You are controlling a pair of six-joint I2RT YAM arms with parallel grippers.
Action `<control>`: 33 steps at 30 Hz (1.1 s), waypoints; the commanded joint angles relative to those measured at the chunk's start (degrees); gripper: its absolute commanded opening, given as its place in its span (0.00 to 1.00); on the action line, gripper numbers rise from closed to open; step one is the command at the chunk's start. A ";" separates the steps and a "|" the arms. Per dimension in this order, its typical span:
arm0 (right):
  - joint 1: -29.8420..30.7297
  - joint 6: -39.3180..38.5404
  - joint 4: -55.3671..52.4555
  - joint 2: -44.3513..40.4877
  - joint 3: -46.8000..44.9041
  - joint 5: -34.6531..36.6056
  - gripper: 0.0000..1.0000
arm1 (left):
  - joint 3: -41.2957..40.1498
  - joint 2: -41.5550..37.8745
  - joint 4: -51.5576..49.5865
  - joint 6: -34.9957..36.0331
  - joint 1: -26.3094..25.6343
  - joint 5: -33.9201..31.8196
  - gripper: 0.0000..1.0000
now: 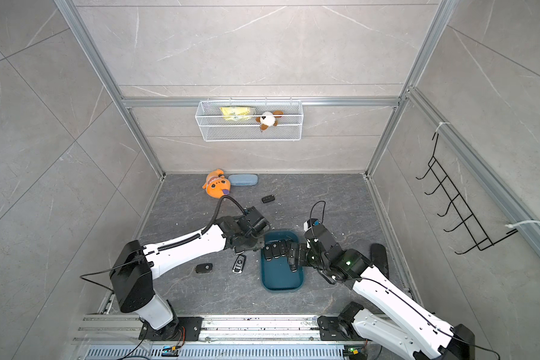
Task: Place the car key into the storage box
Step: Place the car key in the storage box.
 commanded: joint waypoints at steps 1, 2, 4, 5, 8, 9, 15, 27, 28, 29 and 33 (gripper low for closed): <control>-0.59 -1.70 -3.23 -3.62 -2.00 -1.00 0.99 | 3.15 3.14 -0.45 -5.79 -3.14 -3.18 0.32; -0.62 -1.66 -3.52 -4.59 -2.49 -1.00 0.99 | 3.78 3.91 -0.46 -6.41 -4.11 -3.48 0.32; -0.81 -1.29 -4.37 -6.50 -3.65 -1.08 0.99 | 5.21 5.64 -0.45 -7.52 -5.77 -3.64 0.32; -0.82 -1.10 -4.46 -7.19 -4.13 -1.17 0.99 | 5.88 6.39 -0.44 -7.77 -6.43 -3.58 0.32; -0.90 -0.01 -4.91 -9.68 -5.82 -1.11 0.99 | 8.43 9.37 -0.65 -7.93 -8.28 -2.90 0.32; -0.90 0.35 -5.00 -10.64 -6.41 -1.04 0.99 | 9.26 10.12 -0.87 -8.04 -8.76 -2.78 0.32; -0.99 1.96 -6.28 -14.37 -8.86 -0.47 0.99 | 11.30 14.10 -0.11 -8.42 -9.45 -1.05 0.32; -0.99 2.01 -8.81 -17.55 -9.72 0.24 0.99 | 13.22 20.37 1.98 -8.66 -9.46 2.77 0.32; -0.99 2.01 -8.69 -17.44 -9.69 0.23 1.00 | 13.33 20.57 2.17 -8.70 -9.42 3.06 0.32; -0.99 1.94 -8.71 -17.43 -9.69 0.15 0.99 | 13.45 20.75 2.34 -8.62 -9.39 3.29 0.32; -0.99 1.83 -8.41 -17.14 -9.86 -0.05 0.99 | 14.20 21.50 2.54 -8.35 -9.42 4.01 0.32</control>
